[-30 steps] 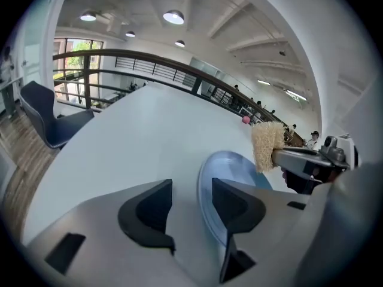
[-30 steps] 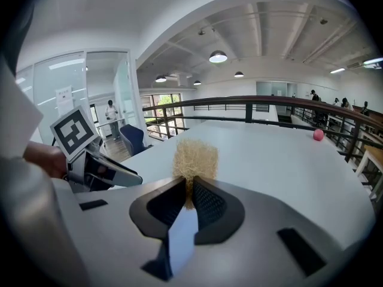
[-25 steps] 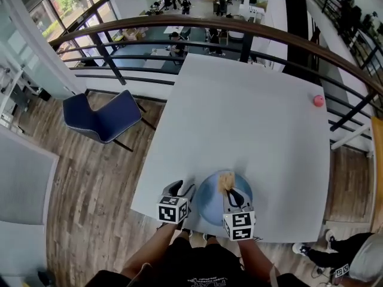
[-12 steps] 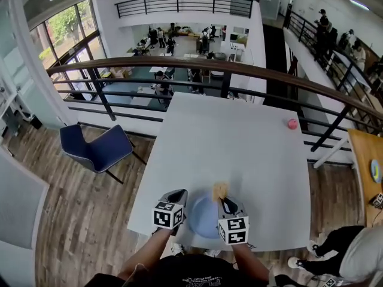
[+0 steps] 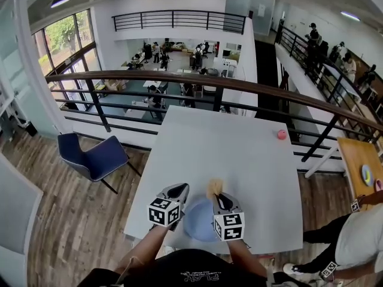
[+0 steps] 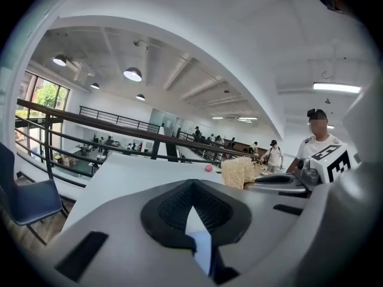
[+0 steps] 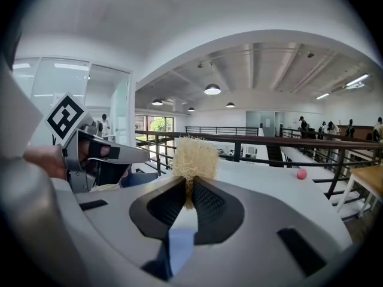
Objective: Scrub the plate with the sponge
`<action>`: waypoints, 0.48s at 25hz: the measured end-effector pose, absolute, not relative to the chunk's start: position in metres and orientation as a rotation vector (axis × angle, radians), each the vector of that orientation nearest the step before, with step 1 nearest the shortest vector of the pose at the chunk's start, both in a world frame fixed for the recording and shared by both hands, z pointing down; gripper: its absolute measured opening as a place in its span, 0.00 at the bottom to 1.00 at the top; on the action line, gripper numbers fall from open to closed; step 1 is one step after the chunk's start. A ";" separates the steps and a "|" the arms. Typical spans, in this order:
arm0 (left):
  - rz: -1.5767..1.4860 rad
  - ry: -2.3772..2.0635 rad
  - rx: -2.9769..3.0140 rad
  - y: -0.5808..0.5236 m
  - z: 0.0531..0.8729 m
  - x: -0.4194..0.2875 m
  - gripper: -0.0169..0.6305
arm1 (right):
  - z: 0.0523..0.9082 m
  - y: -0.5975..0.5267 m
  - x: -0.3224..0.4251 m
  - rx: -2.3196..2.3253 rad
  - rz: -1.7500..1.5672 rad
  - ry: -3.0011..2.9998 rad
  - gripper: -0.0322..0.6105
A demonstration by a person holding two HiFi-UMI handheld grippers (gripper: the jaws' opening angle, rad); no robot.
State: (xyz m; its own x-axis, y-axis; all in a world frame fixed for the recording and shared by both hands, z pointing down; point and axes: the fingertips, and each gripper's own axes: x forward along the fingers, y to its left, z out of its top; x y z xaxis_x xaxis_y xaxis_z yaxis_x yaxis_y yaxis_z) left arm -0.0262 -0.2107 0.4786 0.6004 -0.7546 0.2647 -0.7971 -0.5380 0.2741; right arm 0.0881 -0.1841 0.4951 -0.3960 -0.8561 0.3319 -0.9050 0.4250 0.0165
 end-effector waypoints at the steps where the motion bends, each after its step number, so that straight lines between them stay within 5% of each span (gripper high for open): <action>1: 0.159 -1.253 2.473 -0.211 0.476 -0.026 0.05 | 0.492 -0.184 0.089 1.529 0.233 -2.392 0.12; 12: 0.155 -1.305 2.451 -0.217 0.478 -0.034 0.05 | 0.491 -0.183 0.084 1.544 0.213 -2.391 0.12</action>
